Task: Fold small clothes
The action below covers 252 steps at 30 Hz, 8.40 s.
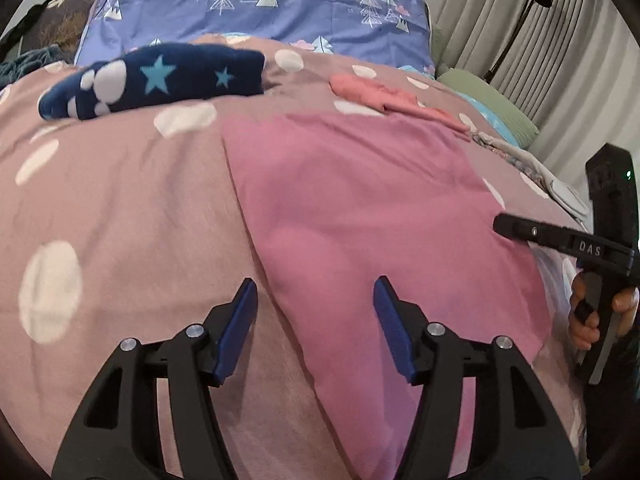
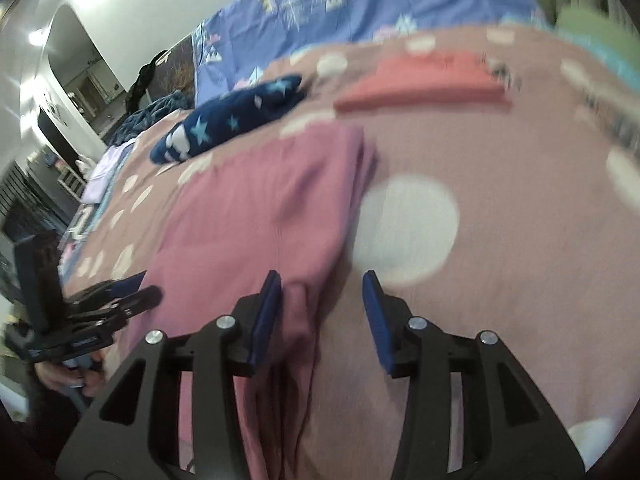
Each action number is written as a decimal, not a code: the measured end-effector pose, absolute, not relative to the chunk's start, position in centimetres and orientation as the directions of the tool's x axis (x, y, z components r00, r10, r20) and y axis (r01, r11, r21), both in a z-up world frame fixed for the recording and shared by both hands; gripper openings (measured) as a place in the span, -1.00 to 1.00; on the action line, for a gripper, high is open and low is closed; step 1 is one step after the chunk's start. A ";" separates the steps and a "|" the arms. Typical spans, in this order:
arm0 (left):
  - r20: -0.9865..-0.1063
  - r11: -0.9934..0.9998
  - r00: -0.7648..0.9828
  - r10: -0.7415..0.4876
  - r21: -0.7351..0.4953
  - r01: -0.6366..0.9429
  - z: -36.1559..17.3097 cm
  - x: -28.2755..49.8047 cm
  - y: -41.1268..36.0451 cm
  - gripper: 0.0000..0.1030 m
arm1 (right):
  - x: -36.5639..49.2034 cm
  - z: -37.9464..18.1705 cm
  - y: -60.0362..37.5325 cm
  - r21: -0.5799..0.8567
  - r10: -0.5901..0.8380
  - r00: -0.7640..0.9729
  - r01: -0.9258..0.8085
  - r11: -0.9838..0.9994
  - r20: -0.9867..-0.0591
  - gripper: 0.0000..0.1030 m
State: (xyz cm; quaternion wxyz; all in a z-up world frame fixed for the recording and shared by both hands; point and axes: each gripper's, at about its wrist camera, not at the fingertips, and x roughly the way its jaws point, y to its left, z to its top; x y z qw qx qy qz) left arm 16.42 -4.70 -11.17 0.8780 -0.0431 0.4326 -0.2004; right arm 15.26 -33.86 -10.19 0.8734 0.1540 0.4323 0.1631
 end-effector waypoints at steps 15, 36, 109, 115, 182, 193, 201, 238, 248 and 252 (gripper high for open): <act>-0.724 0.884 0.514 -0.460 -0.321 0.340 -11.8 16.6 -3.7 0.32 | 14.2 -10.2 -33.6 0.470 0.523 0.510 -0.240 0.849 -0.683 0.00; -0.726 0.848 0.459 -0.512 -0.343 0.403 -11.9 19.3 -4.4 0.25 | 18.5 -11.1 -34.6 0.523 0.558 0.405 -0.205 0.827 -0.724 0.03; -0.669 0.872 0.707 -0.229 0.182 0.454 -5.7 39.5 -23.3 0.23 | 31.7 -5.8 -46.0 0.147 -0.057 0.777 0.190 0.971 -0.627 0.23; -0.570 0.859 0.749 -0.338 0.139 0.493 -2.5 30.2 -22.4 0.77 | 20.6 -3.4 -42.7 0.091 -0.102 0.812 0.187 0.978 -0.574 0.64; -0.492 0.940 0.829 -0.264 0.063 0.336 4.5 0.1 -11.3 0.97 | -5.7 3.9 -30.9 -0.006 -0.257 0.868 0.281 0.960 -0.425 0.96; -0.500 0.938 0.825 -0.263 0.069 0.341 4.2 0.2 -11.2 0.97 | -5.7 3.7 -30.7 -0.009 -0.256 0.866 0.280 0.960 -0.429 0.96; -0.503 0.938 0.824 -0.262 0.068 0.340 4.1 0.1 -11.3 0.97 | -5.7 3.6 -30.9 -0.007 -0.257 0.866 0.282 0.959 -0.428 0.96; -0.519 0.939 0.817 -0.252 0.072 0.335 3.5 0.3 -10.8 0.97 | -5.6 3.1 -30.7 -0.020 -0.259 0.858 0.279 0.960 -0.443 0.96; -0.522 0.942 0.817 -0.246 0.071 0.329 3.4 0.5 -10.6 0.97 | -5.4 3.0 -30.8 -0.022 -0.258 0.858 0.278 0.960 -0.445 0.96; -0.528 0.944 0.815 -0.238 0.071 0.322 3.3 0.6 -10.5 0.97 | -5.4 3.0 -30.7 -0.023 -0.258 0.857 0.277 0.960 -0.446 0.96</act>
